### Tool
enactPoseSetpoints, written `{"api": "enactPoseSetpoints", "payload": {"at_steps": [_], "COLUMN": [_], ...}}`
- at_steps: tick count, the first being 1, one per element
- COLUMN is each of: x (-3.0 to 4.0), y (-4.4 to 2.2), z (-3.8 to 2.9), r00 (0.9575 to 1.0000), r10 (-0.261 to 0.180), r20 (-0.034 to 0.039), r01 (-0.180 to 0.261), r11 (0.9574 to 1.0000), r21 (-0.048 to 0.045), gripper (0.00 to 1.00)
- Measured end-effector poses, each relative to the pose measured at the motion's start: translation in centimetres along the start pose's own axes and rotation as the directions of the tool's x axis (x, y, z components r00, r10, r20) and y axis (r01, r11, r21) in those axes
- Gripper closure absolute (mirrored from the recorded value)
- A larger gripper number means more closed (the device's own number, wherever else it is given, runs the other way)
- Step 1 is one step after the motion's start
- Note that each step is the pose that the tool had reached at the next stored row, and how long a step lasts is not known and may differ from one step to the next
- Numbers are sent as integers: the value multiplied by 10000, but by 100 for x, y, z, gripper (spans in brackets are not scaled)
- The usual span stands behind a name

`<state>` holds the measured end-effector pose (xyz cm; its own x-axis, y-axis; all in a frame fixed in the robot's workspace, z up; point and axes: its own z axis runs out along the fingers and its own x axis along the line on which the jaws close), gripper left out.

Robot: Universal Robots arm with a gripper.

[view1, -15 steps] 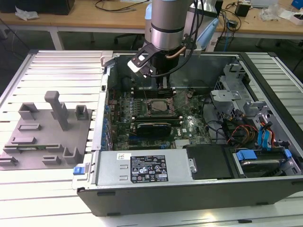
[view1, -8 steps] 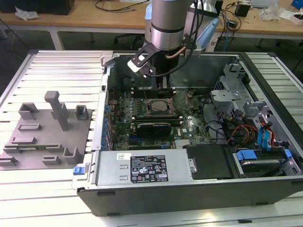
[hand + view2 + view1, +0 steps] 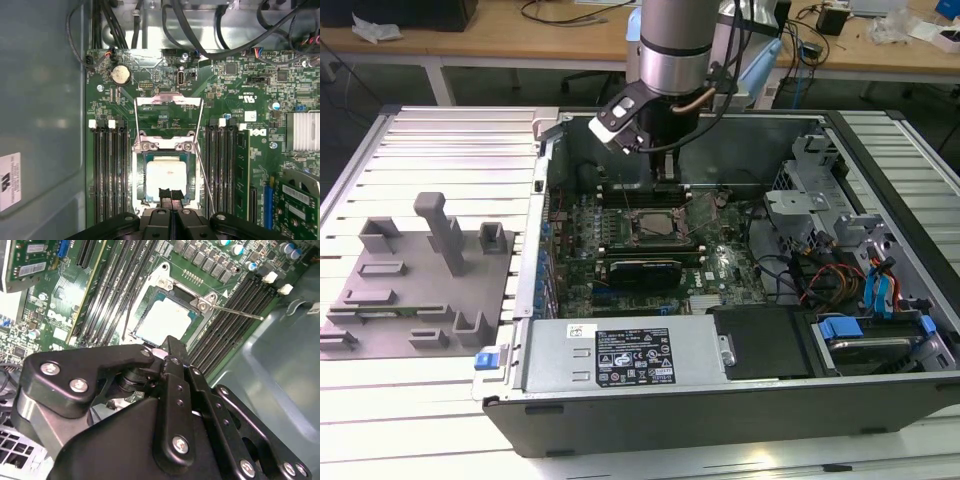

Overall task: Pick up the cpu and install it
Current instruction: 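Close the cpu cover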

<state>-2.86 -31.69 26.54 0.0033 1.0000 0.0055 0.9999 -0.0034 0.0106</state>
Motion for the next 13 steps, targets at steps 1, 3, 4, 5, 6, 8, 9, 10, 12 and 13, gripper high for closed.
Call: {"api": "enactPoseSetpoints", "payload": {"at_steps": [1,3,4,5,6,8,9,10,12,13], "x": [0,1,1,1,1,2,2,2,2,1], "y": [0,1,1,1,1,2,2,2,2,6], "z": [-18,-92,-123,-140,-163,-192,-192,-192,-193,-193], "r00": [10000,10000,10000,10000,10000,10000,10000,10000,10000,10000], "r10": [0,0,0,1,1,0,1,1,1,1], "r20": [-1,-4,-5,-5,-7,-8,-10,-10,-8,-8], "r01": [0,0,0,-1,-1,0,-1,-1,-1,-1], "r11": [10000,10000,10000,10000,10000,10000,10000,10000,10000,10000], "r21": [-2,-9,-13,-13,-15,-17,-19,-19,-18,-18], "gripper": [89,89,89,89,89,89,89,89,89,89]}}
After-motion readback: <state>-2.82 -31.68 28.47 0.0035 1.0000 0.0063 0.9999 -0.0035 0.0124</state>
